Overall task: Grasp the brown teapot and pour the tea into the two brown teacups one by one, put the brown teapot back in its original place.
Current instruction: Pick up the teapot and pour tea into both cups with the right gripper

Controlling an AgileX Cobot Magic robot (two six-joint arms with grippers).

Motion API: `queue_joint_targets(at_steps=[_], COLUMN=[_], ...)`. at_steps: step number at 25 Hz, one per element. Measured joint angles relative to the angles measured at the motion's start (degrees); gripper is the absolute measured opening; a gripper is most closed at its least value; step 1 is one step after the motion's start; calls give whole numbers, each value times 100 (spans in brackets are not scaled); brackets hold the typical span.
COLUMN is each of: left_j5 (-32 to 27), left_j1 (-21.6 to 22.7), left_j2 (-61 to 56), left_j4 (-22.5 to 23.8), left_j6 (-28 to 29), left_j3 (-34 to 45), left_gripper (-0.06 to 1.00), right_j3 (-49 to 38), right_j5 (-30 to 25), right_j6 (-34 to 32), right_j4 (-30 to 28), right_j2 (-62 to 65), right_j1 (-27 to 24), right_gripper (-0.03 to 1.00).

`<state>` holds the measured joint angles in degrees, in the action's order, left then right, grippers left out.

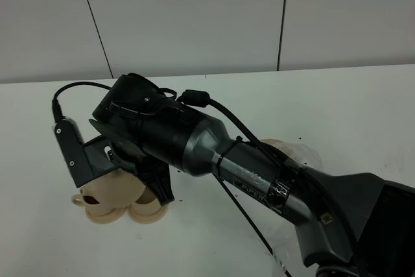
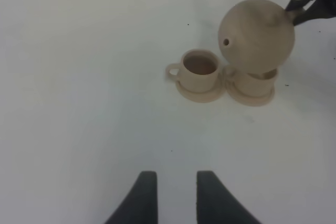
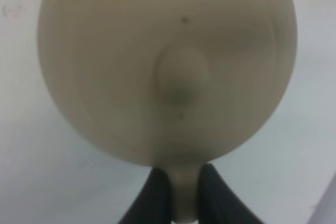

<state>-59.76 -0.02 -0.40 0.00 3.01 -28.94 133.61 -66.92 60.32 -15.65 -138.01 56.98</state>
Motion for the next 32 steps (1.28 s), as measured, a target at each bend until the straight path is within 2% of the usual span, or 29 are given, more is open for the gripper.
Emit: queue_joint_targets(at_steps=[6,25,32], left_j5=[0,0,0], left_j1=[0,0,0], left_j2=[0,0,0], left_j4=[0,0,0], left_j6=[0,0,0], left_j3=[0,0,0], left_gripper=[25,25,25], right_j3=[0,0,0], right_j5=[-332,-354,-354], right_j6=[-618,-2087,-2251], right_j4=[46,343,523], right_j2=[0,0,0], right_j1=[-5,-5,-5], right_gripper=[10,10,10])
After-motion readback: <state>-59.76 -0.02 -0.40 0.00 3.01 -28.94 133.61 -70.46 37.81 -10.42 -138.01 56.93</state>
